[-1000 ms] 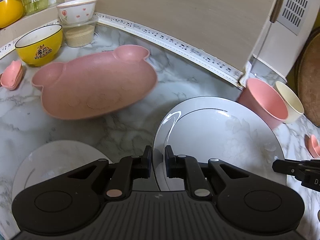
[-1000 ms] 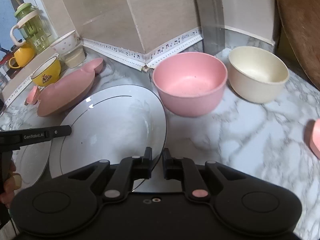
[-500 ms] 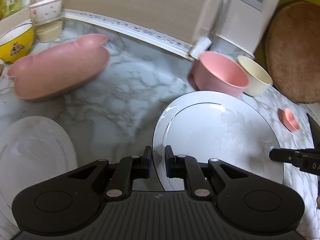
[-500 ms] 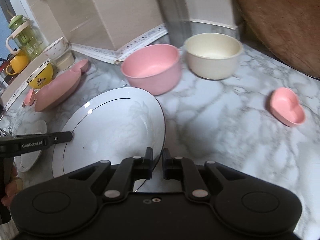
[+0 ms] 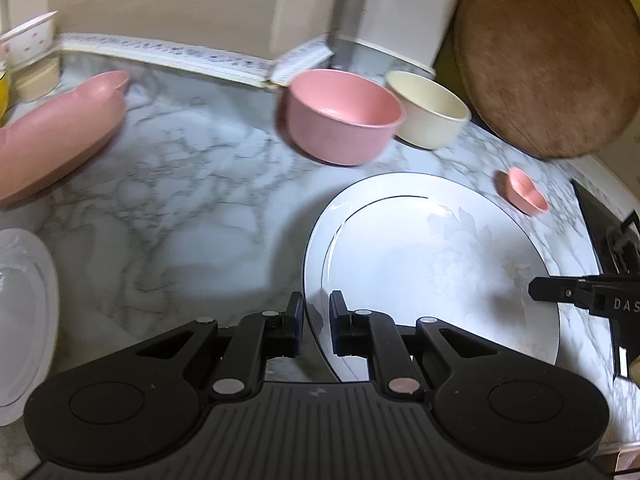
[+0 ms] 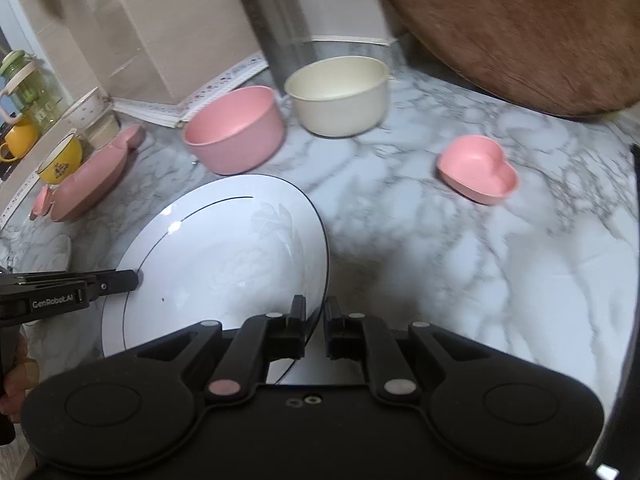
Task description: Organize plates and bowls
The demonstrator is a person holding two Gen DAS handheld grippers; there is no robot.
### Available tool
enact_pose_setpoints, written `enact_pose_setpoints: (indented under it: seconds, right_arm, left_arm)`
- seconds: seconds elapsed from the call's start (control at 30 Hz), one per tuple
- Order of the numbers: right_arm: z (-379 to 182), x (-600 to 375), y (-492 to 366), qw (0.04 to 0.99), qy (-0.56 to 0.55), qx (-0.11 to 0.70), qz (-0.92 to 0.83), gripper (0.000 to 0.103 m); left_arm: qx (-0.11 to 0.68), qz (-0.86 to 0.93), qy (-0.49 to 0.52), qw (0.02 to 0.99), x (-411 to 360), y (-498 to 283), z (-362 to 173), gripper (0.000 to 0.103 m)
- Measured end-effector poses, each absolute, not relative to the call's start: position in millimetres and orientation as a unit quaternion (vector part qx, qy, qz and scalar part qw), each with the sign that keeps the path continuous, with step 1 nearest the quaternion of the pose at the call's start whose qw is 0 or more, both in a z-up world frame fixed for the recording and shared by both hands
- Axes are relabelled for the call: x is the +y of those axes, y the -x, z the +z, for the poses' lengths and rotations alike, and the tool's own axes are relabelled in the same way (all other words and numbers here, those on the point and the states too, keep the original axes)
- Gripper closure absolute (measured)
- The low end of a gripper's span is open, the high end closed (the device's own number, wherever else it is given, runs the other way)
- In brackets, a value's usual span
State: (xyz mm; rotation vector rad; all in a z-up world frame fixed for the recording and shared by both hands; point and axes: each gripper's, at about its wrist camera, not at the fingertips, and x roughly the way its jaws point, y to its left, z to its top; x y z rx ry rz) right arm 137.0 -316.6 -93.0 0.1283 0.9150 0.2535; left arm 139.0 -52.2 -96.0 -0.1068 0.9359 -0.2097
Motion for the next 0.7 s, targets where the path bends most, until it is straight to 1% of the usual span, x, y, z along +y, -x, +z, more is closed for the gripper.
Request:
enact_pose_setpoints:
  seconds: [0.4,0.7]
  right_arm:
    - [-97.9,-342.8,-126.5,0.889,-0.074,0.441,0.1,0.095]
    - [-99.9,-344.2,-124.1,0.889,-0.08,0.44,0.098,0.094]
  left_arm:
    - [0.449,-0.124,0.028,0.884,-77.8,-137.0,-94.3,0.091]
    - [0.451,-0.126,0.024,0.883,-79.2,-136.9,-96.1,0.091]
